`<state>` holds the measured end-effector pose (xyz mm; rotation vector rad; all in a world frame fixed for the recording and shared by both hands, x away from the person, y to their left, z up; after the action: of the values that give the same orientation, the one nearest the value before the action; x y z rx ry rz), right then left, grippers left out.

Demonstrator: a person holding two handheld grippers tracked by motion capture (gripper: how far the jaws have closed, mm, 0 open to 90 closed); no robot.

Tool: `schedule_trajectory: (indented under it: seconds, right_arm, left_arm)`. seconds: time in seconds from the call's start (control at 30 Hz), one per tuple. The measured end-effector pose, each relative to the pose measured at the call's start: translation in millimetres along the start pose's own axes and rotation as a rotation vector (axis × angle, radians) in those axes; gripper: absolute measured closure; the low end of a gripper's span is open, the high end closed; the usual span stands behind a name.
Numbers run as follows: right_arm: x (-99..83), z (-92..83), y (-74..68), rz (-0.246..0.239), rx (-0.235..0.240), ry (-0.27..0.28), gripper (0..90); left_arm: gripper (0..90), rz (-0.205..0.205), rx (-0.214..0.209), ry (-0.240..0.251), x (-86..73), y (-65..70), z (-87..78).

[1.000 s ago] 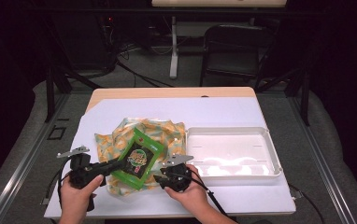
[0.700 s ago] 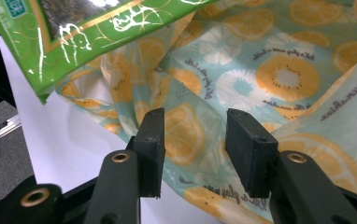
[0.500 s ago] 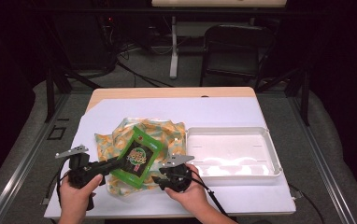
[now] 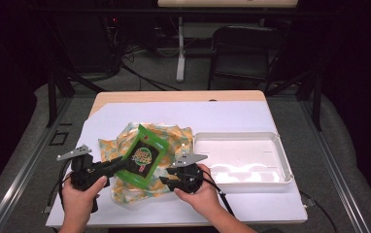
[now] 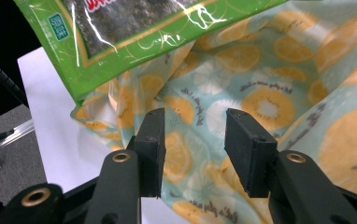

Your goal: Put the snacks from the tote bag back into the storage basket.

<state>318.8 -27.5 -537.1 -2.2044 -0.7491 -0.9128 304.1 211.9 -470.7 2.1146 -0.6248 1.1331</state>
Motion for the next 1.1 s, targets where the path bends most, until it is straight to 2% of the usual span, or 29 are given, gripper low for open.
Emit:
schedule_trajectory:
  seconds: [0.3, 0.77, 0.97, 1.1]
  right_arm:
    - [23.9, -10.9, 4.9, -0.005, -0.001, 0.025, 59.0]
    - [57.4, -28.4, 21.9, 0.035, 0.032, 0.076, 58.9]
    - [68.7, -30.9, 27.8, 0.081, 0.055, 0.106, 56.2]
    - [72.4, -31.1, 33.3, 0.105, 0.069, 0.095, 54.4]
  left_arm:
    - [72.1, 0.011, 0.005, 0.02, 13.7, -2.4, 10.1]
    - [72.1, 0.017, 0.003, 0.057, 35.0, -6.4, 26.6]
    - [72.2, 0.024, -0.014, 0.069, 46.2, -3.2, 37.9]
    - [72.2, 0.037, -0.033, 0.073, 52.4, 0.4, 45.4]
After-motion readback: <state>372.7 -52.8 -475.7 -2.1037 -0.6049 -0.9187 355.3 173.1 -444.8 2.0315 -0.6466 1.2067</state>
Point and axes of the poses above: each handheld gripper's, and its own axes: z roughly forward along the jaws, x roughly out of its top, y roughly to its right, the point moved 4 cm from there along z, roughly forward along the jaws, and after that the axes turned 11 degrees about z, right-handed, at the moved point
